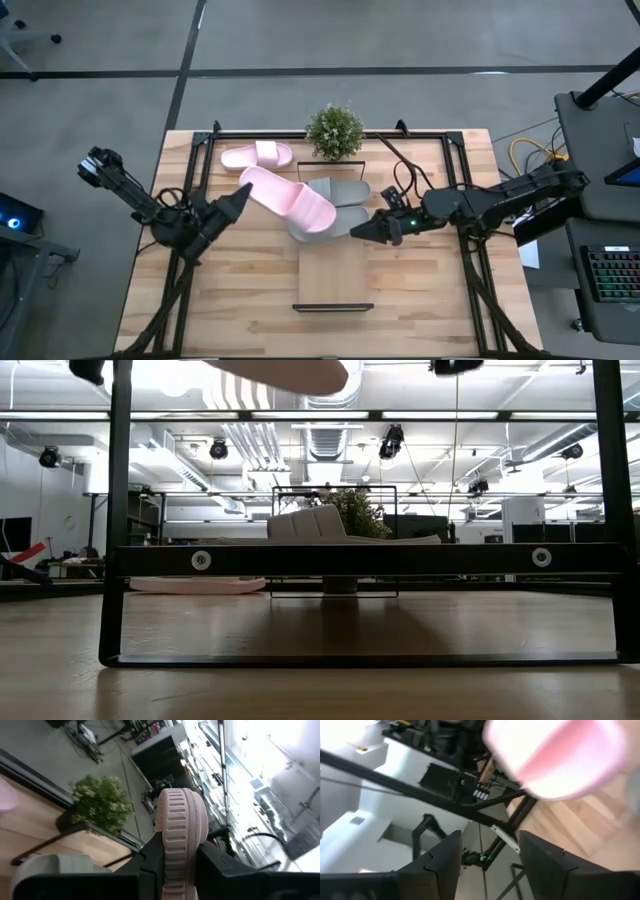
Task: Pick and place slides into the shelf
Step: Put the bottom pink slide on the shelf
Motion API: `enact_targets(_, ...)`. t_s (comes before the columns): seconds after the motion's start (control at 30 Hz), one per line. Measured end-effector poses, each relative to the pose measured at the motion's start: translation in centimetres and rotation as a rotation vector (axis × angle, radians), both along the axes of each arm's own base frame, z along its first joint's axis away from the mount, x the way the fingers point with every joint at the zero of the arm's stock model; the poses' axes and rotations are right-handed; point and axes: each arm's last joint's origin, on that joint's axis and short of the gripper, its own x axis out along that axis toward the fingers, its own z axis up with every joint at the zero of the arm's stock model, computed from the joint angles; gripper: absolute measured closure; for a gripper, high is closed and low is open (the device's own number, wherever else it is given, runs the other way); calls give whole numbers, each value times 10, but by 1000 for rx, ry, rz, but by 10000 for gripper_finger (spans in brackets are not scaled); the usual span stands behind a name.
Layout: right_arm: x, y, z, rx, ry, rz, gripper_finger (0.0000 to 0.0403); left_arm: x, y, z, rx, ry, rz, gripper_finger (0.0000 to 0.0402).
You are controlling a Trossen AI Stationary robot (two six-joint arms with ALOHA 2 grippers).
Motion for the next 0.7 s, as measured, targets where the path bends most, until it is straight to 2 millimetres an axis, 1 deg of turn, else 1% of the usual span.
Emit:
enact_targets(0.2,-1,-5,-25,24,64,-44,202,6,-5,7,6,-13,-31,347)
enact_targets(0.27,-2,-5,-30,42,51,-51,202,9,-7,9,5,-14,-31,347)
enact_targets(0.37,-2,-5,-32,64,15,-54,202,15,-11,12,7,-14,-35,347)
enact_targets(0.7,0,-4,-35,59,27,-58,202,31,-19,12,-10,-56,-44,347)
